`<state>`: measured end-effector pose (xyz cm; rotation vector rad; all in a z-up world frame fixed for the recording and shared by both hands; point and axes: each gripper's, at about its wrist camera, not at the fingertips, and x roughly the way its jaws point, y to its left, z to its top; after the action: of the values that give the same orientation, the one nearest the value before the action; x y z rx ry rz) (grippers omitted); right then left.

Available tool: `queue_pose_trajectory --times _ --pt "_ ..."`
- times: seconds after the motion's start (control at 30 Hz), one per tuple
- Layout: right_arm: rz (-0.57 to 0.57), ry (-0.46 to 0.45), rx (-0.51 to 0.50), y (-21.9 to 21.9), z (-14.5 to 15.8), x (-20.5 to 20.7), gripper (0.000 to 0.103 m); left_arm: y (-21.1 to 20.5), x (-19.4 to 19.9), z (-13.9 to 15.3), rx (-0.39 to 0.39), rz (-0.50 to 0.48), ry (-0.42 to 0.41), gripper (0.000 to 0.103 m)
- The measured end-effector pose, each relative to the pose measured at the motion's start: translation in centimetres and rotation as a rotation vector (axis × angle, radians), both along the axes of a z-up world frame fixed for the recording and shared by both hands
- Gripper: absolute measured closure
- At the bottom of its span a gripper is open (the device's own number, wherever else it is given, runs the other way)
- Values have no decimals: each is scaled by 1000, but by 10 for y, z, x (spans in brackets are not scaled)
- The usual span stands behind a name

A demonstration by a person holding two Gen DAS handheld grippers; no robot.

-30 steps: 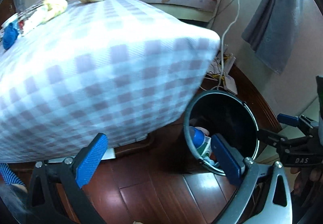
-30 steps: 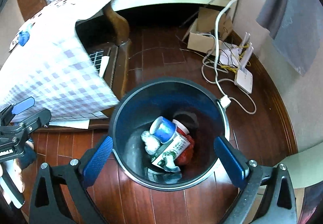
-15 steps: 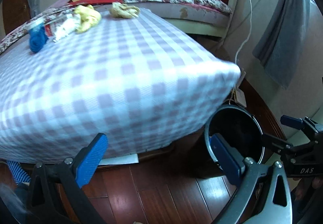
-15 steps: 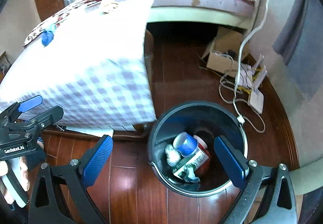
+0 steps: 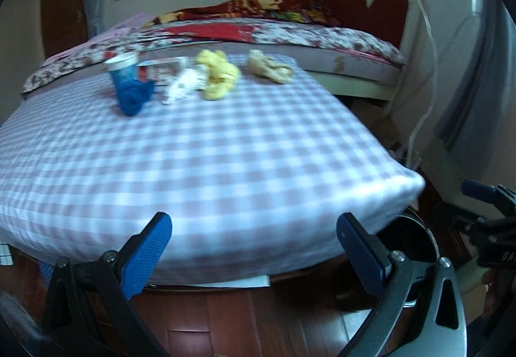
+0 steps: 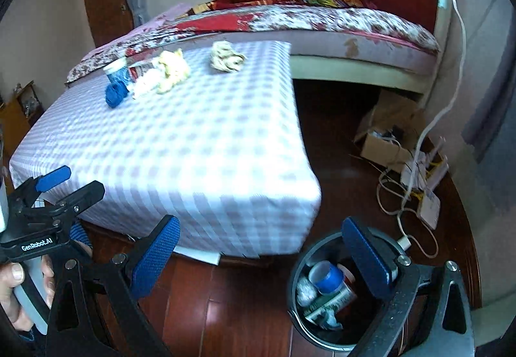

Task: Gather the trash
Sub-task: 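Move both open tools back over the gingham sheet, then grasp the yellow cloth with the right tool while the left tool grasps the blue knit sock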

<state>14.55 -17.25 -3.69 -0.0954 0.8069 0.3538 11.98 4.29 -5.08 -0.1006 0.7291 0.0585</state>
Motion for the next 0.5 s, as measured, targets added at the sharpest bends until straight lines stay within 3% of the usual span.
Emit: queue_pose_trajectory --times 0.23,0.5 --pt "62 -21 2 54 15 35 1 66 21 10 11 99 -16 1" --pt "122 -13 -14 137 17 116 1 137 72 21 -15 168 -40 4"
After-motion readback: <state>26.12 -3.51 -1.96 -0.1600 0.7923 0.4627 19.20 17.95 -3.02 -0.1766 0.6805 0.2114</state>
